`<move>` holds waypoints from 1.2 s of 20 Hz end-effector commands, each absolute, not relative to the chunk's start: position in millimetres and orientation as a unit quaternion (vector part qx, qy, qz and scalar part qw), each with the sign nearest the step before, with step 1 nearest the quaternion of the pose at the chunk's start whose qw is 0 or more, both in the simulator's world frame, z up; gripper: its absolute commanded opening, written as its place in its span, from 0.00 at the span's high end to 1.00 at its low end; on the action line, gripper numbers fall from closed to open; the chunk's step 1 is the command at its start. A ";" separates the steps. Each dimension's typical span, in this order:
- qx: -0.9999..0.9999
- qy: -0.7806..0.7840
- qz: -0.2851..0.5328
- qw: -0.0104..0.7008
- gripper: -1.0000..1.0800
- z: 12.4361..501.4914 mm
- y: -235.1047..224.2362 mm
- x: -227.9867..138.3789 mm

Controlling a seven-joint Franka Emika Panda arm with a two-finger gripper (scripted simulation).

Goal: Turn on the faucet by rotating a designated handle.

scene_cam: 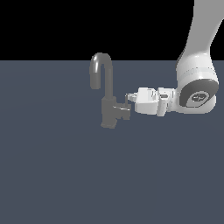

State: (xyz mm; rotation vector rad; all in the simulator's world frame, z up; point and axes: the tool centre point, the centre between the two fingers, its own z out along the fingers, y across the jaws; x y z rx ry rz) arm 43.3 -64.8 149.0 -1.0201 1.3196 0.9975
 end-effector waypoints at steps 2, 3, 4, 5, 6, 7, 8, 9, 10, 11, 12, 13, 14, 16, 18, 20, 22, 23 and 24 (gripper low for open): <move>-0.434 0.559 0.428 0.563 1.00 152.7 -61.0 30.4; -0.434 0.559 0.428 0.563 1.00 153.4 -60.2 27.5; -0.434 0.559 0.428 0.563 1.00 154.0 -59.4 24.7; -0.434 0.559 0.428 0.563 1.00 154.7 -58.6 21.8; -0.433 0.559 0.428 0.563 1.00 155.4 -58.0 18.9; -0.433 0.559 0.428 0.563 1.00 155.4 -58.0 18.9; -0.436 0.558 0.422 0.566 1.00 157.7 -59.9 26.6; -0.436 0.558 0.422 0.566 1.00 155.6 -58.9 22.8; -0.435 0.558 0.423 0.566 1.00 153.2 -57.9 19.0; -0.435 0.558 0.423 0.565 1.00 150.9 -56.8 15.1; -0.435 0.558 0.424 0.565 1.00 148.6 -55.8 11.2; -0.435 0.558 0.424 0.565 1.00 146.3 -54.7 7.2; -0.435 0.558 0.425 0.565 1.00 143.9 -53.6 3.3; -0.434 0.558 0.425 0.564 1.00 139.2 -51.5 -4.8; -0.434 0.559 0.426 0.564 1.00 134.3 -49.3 -13.0; -0.434 0.559 0.427 0.563 1.00 129.4 -47.1 -21.4; -0.433 0.559 0.428 0.563 1.00 126.8 -46.0 -25.6; -0.442 0.551 0.416 0.573 1.00 144.3 -49.9 -10.2; -0.441 0.552 0.417 0.572 1.00 137.6 -49.3 -12.6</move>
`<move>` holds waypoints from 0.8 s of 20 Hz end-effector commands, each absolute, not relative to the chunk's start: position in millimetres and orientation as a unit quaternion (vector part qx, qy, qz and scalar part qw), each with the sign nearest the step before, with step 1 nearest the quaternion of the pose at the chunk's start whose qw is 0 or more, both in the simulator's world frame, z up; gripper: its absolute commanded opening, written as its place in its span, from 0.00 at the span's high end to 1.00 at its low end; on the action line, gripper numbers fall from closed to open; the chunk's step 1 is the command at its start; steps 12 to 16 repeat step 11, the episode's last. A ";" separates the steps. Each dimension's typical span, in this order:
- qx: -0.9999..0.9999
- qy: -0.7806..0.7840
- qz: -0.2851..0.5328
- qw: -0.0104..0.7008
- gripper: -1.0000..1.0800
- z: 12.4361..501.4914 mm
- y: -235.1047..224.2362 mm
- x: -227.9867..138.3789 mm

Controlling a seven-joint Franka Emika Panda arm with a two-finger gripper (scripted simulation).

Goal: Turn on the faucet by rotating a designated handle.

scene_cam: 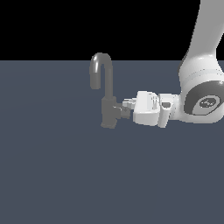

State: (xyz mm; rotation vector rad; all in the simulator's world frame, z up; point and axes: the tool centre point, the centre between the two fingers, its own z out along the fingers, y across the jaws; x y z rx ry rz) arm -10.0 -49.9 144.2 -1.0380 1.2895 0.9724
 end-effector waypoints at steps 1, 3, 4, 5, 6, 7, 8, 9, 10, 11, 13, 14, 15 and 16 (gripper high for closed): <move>-0.441 0.553 0.418 0.571 1.00 131.0 -48.6 -15.0; -0.439 0.554 0.420 0.569 1.00 117.8 -47.4 -19.9; -0.438 0.555 0.421 0.568 1.00 111.3 -46.7 -22.3; -0.437 0.555 0.422 0.567 1.00 104.9 -46.1 -24.7; -0.437 0.556 0.423 0.567 1.00 98.4 -45.5 -27.1; -0.436 0.557 0.424 0.566 1.00 92.1 -44.9 -29.5; -0.435 0.557 0.426 0.565 1.00 85.8 -44.3 -32.0; -0.434 0.558 0.427 0.564 1.00 79.5 -43.7 -34.4; -0.434 0.559 0.428 0.563 1.00 73.3 -43.1 -36.8; -0.434 0.559 0.428 0.563 1.00 73.3 -43.1 -36.8; -0.434 0.559 0.428 0.563 1.00 73.3 -43.1 -36.8; -0.434 0.559 0.428 0.563 1.00 73.3 -43.1 -36.8; -0.434 0.559 0.428 0.563 1.00 73.3 -43.1 -36.8; -0.434 0.559 0.428 0.563 1.00 73.3 -43.1 -36.8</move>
